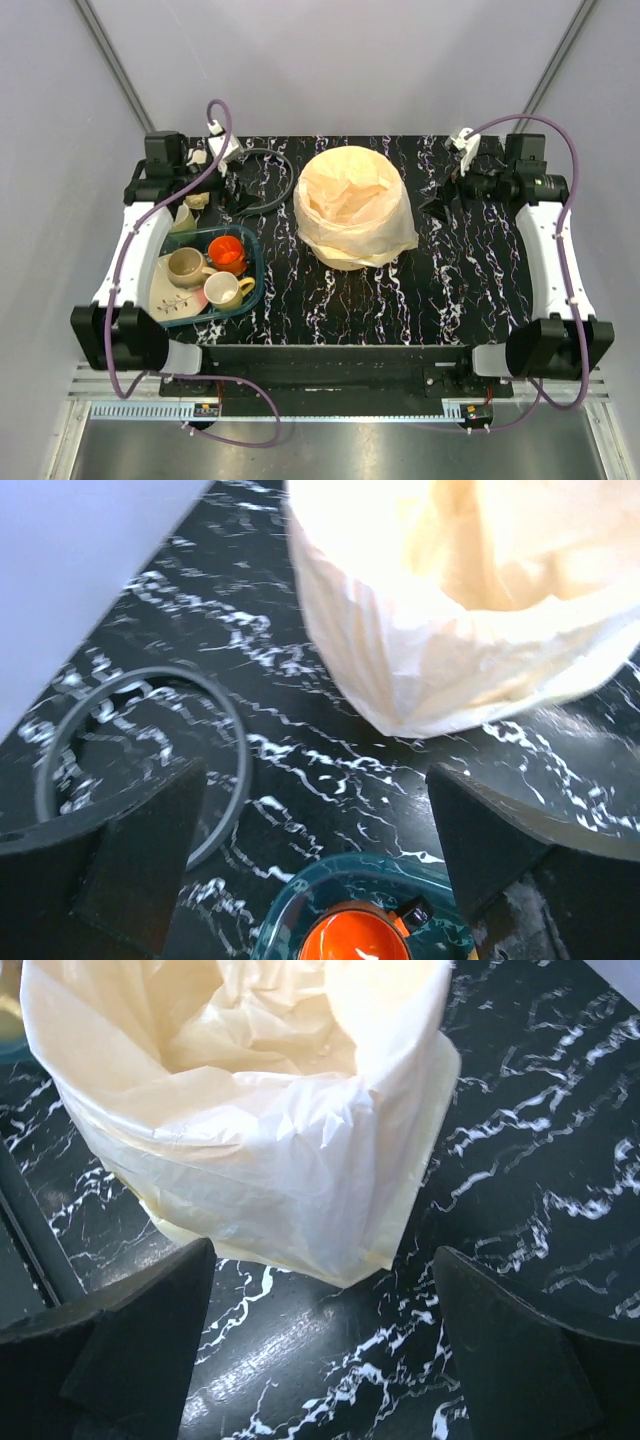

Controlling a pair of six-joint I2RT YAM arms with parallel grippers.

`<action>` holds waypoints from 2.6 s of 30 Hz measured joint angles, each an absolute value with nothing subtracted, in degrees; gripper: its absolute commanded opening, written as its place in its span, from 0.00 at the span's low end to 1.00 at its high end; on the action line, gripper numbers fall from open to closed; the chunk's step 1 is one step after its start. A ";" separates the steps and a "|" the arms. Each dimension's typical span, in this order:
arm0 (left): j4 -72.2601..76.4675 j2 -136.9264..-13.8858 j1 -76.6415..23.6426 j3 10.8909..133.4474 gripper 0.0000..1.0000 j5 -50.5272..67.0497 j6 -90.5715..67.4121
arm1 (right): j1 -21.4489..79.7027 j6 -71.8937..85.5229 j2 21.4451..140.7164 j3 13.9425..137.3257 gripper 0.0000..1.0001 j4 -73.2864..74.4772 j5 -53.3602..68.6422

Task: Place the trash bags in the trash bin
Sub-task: Place the trash bag in the trash bin.

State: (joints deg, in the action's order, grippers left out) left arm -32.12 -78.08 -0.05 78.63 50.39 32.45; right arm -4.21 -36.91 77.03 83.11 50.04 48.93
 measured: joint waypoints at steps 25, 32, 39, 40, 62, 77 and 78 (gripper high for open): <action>-42.61 -101.60 -11.79 88.12 0.00 63.83 54.06 | 3.60 -53.15 91.83 77.80 0.00 41.71 50.24; -42.37 -101.65 -11.79 85.58 0.00 62.92 55.70 | 3.60 -53.15 91.74 71.31 0.00 37.74 50.63; -42.37 -102.50 -12.12 83.24 0.00 61.06 60.18 | 3.60 -52.27 91.88 67.00 0.00 34.20 52.25; -42.39 -102.52 -12.16 82.96 0.00 60.84 60.49 | 3.60 -52.01 91.98 66.54 0.00 33.98 52.25; -49.19 -95.74 -8.19 84.01 0.78 60.47 63.51 | -1.76 -55.72 85.30 73.76 0.89 42.37 55.53; -42.17 -99.37 -12.19 84.53 0.00 62.57 56.34 | 4.43 -57.71 93.21 76.82 0.00 41.50 56.75; -41.82 -99.39 -12.19 84.18 0.00 62.63 56.53 | 4.51 -57.91 93.19 76.69 0.00 41.36 56.75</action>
